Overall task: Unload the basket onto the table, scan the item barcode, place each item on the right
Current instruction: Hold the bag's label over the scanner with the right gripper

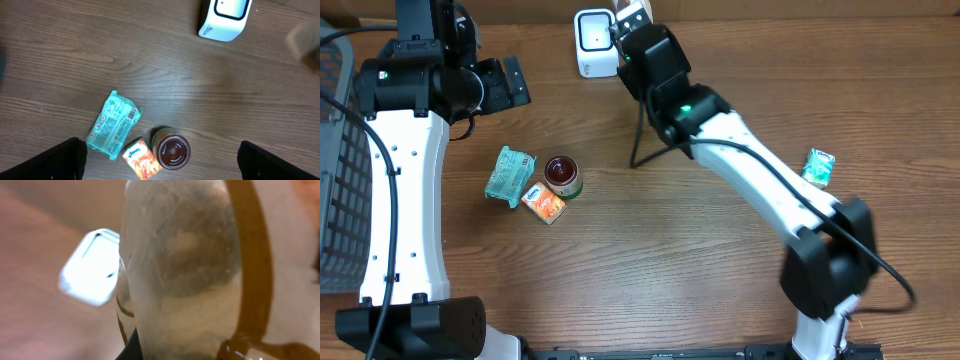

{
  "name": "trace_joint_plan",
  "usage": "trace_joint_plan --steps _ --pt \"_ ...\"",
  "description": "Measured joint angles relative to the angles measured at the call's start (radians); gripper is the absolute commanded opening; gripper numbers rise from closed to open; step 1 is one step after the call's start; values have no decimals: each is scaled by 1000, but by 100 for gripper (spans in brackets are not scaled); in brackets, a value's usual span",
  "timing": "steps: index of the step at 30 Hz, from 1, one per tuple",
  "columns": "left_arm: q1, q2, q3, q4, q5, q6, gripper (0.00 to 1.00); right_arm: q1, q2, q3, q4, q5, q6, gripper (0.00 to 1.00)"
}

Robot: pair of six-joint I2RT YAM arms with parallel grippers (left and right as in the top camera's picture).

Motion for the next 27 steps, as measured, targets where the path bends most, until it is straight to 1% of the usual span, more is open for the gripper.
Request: trace_joint_plan --steps 4,6,10,14,18,24,27 --pt "0 0 0 0 0 0 100 -6 138 0 279 175 -189 4" --pt "0 0 0 -2 0 0 100 -8 188 -3 394 219 -279 4" --pt "0 0 0 0 0 0 99 -10 257 -2 521 256 -428 4" --pt "0 0 0 0 0 0 100 -11 317 -2 578 267 -538 4" --pt "0 0 0 0 0 0 100 -11 352 -2 581 259 -600 4" --pt "0 0 0 0 0 0 100 -11 356 -2 589 247 -684 4" --pt "0 0 0 0 0 0 99 -11 356 -2 568 243 -753 4"
